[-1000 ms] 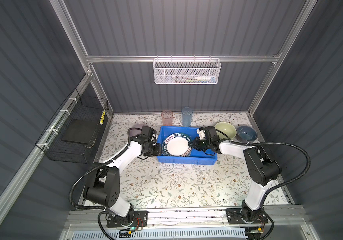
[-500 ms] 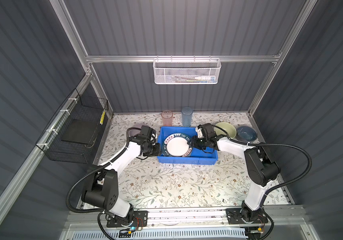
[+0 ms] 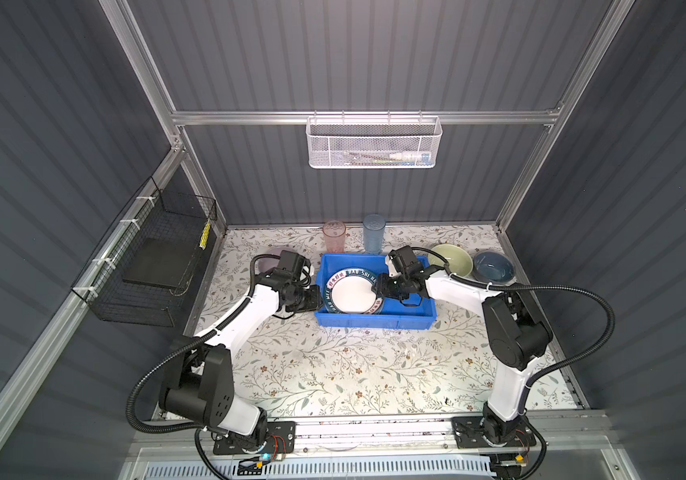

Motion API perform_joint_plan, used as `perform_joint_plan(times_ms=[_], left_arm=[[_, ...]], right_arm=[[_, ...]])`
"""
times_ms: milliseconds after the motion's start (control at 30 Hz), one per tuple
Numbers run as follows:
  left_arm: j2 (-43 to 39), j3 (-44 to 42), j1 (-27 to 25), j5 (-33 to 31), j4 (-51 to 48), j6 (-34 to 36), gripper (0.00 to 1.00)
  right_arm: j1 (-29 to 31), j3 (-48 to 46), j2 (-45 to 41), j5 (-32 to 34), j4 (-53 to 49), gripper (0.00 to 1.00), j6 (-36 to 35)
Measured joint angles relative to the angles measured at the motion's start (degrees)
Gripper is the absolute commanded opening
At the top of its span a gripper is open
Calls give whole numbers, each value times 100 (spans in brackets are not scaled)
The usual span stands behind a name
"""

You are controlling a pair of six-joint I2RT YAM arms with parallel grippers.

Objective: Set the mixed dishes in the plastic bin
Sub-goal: 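Lower the green-rimmed plate onto the plate stack and open the right gripper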

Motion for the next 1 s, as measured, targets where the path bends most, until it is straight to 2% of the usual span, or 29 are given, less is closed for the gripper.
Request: perform_joint_plan(times_ms=[333, 533, 767, 1000], left_arm=[[-181, 42, -7, 22, -170, 2, 39], [-181, 197, -7, -212, -328, -11, 51], [-175, 385, -2, -553, -461, 4, 56], [-166, 592, 57, -780, -485, 9, 58]], right_arm=[[22, 2, -11, 149, -105, 60, -48], [26, -2, -304, 321, -269, 64, -168], [26, -487, -1423, 400, -286, 72, -435], [26, -1115, -2549, 474, -487, 78, -656]])
